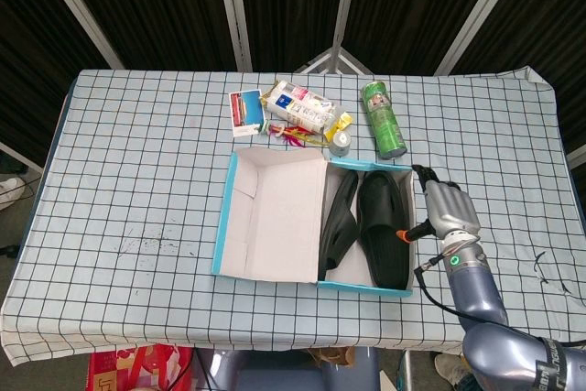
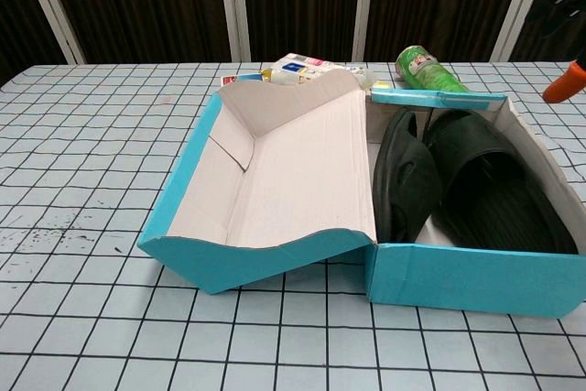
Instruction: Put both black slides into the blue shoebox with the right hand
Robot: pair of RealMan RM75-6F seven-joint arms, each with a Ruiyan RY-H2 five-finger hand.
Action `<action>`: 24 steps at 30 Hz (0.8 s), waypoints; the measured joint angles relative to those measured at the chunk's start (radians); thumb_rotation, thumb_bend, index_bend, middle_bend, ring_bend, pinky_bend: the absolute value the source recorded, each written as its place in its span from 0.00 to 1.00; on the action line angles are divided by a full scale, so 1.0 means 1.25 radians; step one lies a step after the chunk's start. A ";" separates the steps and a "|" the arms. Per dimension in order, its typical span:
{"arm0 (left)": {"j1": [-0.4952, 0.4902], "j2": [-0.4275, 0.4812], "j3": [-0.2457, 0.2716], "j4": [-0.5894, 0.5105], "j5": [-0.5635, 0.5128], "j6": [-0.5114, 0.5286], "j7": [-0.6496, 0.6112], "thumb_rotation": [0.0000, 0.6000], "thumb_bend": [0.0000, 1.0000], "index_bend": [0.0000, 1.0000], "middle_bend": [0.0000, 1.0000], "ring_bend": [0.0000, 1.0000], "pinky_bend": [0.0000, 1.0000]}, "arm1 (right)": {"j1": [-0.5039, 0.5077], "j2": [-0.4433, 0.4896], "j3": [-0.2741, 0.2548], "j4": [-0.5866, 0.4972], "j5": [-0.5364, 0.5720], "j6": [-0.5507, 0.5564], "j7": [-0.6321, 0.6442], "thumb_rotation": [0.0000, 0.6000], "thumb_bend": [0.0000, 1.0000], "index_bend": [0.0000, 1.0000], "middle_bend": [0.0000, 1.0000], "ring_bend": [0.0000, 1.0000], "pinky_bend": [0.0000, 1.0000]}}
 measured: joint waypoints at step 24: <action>0.014 -0.003 0.007 -0.013 0.023 0.035 0.021 1.00 0.37 0.11 0.01 0.00 0.09 | -0.619 -0.070 -0.495 0.307 -1.310 0.354 0.359 1.00 0.32 0.27 0.24 0.25 0.14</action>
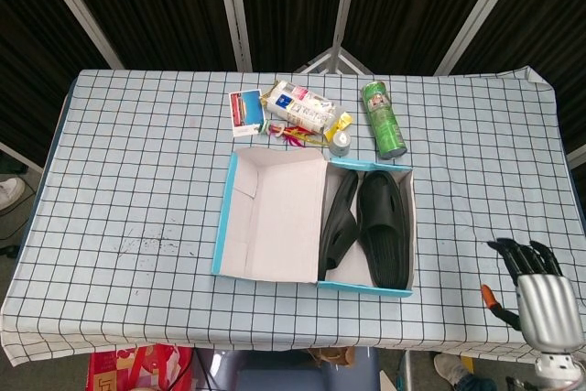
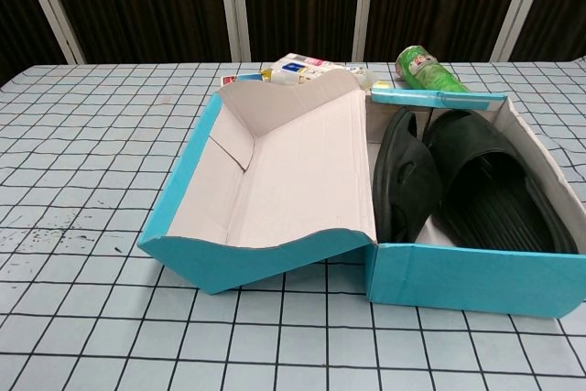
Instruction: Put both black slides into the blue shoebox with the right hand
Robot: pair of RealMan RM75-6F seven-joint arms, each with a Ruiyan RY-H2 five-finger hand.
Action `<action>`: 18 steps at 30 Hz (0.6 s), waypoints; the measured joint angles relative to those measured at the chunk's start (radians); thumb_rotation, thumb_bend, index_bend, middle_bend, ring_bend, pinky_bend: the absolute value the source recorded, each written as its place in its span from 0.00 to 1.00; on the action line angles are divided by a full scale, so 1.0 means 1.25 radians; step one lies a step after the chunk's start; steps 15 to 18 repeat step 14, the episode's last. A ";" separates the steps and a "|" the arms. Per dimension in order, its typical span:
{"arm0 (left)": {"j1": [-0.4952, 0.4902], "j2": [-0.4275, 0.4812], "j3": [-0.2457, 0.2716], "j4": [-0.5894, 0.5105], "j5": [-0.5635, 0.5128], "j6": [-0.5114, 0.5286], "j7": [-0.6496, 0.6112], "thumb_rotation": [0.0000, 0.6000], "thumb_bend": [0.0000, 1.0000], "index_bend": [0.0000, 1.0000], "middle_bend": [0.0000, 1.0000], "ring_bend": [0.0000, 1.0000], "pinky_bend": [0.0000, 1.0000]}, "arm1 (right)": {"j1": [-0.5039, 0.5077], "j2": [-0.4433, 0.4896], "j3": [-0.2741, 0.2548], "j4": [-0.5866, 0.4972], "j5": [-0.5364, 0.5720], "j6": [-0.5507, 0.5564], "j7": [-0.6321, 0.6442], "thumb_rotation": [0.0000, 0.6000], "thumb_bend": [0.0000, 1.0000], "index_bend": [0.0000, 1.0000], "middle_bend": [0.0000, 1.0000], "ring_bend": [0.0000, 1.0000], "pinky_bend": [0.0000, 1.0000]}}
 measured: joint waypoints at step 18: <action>-0.005 -0.005 -0.002 0.000 -0.011 -0.008 0.018 1.00 0.37 0.12 0.01 0.00 0.09 | -0.071 -0.011 0.006 0.100 -0.009 0.022 0.028 1.00 0.31 0.27 0.22 0.23 0.14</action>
